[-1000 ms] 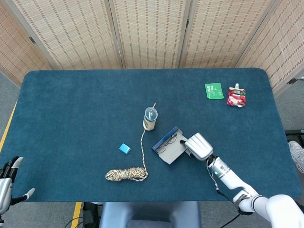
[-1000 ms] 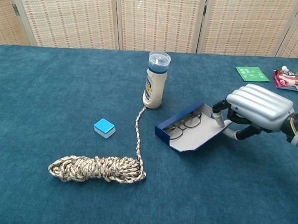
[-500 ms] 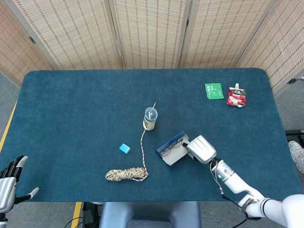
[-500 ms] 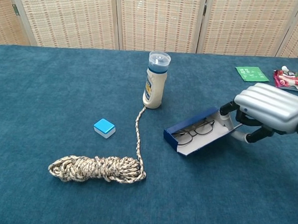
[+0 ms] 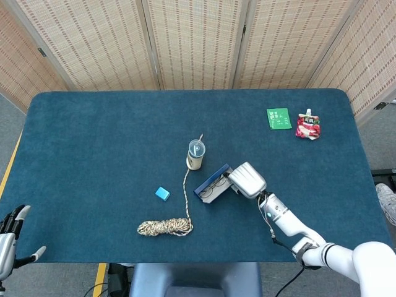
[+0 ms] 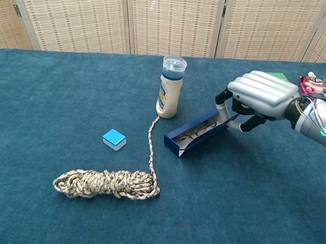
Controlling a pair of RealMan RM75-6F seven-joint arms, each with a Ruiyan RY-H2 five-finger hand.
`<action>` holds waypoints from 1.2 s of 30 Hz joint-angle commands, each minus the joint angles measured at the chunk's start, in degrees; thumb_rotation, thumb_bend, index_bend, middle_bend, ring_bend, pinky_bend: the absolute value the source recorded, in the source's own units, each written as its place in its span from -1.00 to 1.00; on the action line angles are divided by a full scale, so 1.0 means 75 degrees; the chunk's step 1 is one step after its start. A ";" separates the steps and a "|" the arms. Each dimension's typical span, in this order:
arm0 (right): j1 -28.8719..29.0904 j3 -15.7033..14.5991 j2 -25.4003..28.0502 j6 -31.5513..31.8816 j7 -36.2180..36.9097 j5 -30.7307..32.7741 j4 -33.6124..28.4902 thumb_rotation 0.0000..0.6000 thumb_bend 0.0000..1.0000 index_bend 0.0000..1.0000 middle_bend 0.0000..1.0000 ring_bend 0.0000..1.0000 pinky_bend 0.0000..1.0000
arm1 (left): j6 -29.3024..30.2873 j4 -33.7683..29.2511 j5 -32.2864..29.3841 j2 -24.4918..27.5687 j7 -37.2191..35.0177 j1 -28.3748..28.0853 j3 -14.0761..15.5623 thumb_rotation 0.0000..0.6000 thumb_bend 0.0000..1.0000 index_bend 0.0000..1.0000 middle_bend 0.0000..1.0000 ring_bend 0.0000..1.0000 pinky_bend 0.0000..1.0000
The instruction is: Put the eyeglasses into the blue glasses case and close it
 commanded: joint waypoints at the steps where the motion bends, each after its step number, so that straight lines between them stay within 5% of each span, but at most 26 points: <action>1: 0.0126 0.0090 -0.0128 -0.0156 -0.0073 0.0095 0.0173 1.00 0.03 0.45 1.00 1.00 1.00 | -0.0026 0.0023 -0.0006 -0.0010 -0.0007 -0.0011 -0.0002 1.00 -0.61 -0.86 -0.82 -0.76 -0.54; 9: 0.0453 0.0218 -0.0699 -0.0414 -0.0086 0.0205 0.0877 1.00 0.03 0.40 1.00 1.00 1.00 | -0.0091 0.0039 -0.0029 -0.0006 0.0009 -0.0039 -0.0004 1.00 -0.61 -0.86 -0.82 -0.76 -0.54; 15: 0.0569 0.0269 -0.1060 -0.0546 -0.0112 0.0343 0.1326 1.00 0.03 -0.50 1.00 1.00 1.00 | -0.0131 0.0025 -0.0125 0.0025 -0.0012 -0.0008 0.0012 1.00 -0.61 -0.86 -0.82 -0.76 -0.54; 20: 0.0630 0.0301 -0.1235 -0.0494 -0.0111 0.0383 0.1548 1.00 0.03 -0.90 1.00 1.00 1.00 | -0.0160 0.0035 -0.0133 0.0024 -0.0018 -0.0008 0.0025 1.00 -0.61 -0.86 -0.82 -0.76 -0.54; 31: 0.0624 0.0282 -0.0914 -0.0215 0.0238 0.0335 0.1278 1.00 0.00 -0.97 1.00 1.00 1.00 | -0.0194 0.0054 -0.0182 0.0059 -0.0052 -0.0029 -0.0011 1.00 -0.61 -0.86 -0.82 -0.76 -0.54; 36: 0.0688 0.0094 -0.0229 -0.0641 -0.0053 0.0309 0.0492 1.00 -0.24 -0.87 1.00 1.00 1.00 | -0.0239 0.0038 -0.0151 0.0045 -0.0033 -0.0070 -0.0012 1.00 -0.61 -0.86 -0.82 -0.76 -0.54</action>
